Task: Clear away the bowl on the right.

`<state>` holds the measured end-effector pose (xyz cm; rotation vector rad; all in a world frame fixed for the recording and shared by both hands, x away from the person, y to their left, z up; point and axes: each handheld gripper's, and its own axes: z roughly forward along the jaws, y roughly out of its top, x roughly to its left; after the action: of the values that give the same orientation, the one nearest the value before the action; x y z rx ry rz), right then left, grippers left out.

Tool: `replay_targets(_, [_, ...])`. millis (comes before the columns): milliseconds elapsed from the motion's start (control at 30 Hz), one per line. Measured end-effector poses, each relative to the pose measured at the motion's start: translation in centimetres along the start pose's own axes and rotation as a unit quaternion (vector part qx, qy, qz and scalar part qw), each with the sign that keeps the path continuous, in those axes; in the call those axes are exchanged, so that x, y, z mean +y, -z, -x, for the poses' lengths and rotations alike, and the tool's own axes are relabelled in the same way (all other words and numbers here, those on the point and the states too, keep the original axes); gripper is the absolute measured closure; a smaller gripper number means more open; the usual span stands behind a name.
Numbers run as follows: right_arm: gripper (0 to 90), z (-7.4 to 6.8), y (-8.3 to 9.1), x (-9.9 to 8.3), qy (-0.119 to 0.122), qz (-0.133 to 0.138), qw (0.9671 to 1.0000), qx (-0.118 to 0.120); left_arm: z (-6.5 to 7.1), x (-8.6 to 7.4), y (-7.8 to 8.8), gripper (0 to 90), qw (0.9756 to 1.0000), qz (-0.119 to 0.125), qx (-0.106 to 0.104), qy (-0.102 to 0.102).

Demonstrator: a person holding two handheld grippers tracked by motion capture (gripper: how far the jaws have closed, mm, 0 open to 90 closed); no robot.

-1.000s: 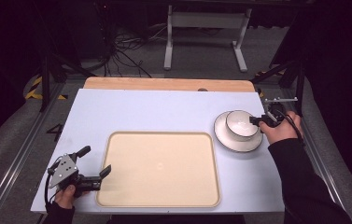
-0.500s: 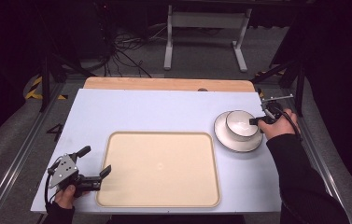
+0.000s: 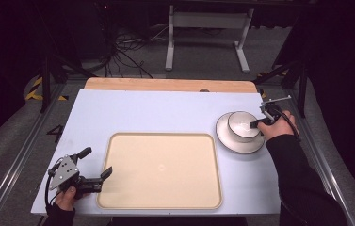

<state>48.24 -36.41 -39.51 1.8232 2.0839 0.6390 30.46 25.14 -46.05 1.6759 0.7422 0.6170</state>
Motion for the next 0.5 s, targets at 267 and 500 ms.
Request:
replay_targets(267, [81.4,-0.36,0.16,0.19,0.001,-0.008,1.0,-0.005,0.02,0.0,-0.01,0.1,1.0,0.0,0.0,0.0])
replay_targets(500, [83.2,-0.49,0.44,0.27,-0.016,-0.011,0.9998,0.003,0.02,0.01,-0.02,0.2,1.0,-0.001,0.001,0.0])
